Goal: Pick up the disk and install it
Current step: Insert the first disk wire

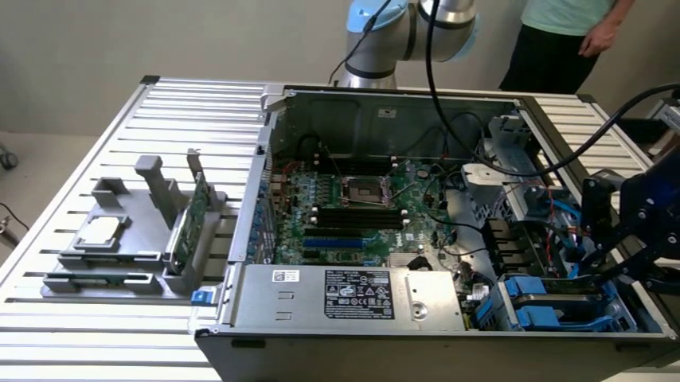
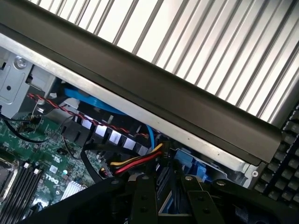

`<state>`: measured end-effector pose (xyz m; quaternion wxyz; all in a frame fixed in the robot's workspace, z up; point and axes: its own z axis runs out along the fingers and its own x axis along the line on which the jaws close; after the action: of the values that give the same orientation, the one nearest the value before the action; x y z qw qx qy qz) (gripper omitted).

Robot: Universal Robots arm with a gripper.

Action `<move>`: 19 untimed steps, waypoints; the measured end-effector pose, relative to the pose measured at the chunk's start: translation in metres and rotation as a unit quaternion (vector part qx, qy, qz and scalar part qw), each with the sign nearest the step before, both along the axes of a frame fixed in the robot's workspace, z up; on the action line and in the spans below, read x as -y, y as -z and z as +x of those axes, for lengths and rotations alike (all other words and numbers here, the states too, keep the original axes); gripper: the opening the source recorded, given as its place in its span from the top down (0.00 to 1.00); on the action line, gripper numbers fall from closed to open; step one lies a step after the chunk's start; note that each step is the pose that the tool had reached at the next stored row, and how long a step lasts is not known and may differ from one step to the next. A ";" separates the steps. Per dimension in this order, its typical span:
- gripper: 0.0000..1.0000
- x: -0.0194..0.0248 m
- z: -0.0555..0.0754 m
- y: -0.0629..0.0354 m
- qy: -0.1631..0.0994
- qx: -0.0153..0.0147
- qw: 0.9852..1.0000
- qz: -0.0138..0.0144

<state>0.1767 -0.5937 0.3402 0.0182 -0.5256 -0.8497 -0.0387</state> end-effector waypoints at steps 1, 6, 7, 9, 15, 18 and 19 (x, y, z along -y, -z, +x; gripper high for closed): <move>0.73 -0.0004 0.000 0.0000 0.000 0.000 1.000 0.000; 0.73 -0.0010 0.001 0.0001 0.000 0.000 1.000 0.000; 0.73 -0.0010 0.002 0.0001 0.000 0.000 1.000 0.000; 0.73 -0.0010 0.002 0.0004 0.000 0.000 1.000 0.000; 0.82 -0.0011 0.003 0.0012 0.000 0.000 1.000 0.000; 0.84 -0.0011 0.003 0.0016 0.000 0.000 1.000 0.000; 0.84 -0.0012 0.003 0.0016 0.000 0.000 1.000 0.000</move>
<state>0.1796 -0.5926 0.3386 0.0181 -0.5255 -0.8497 -0.0387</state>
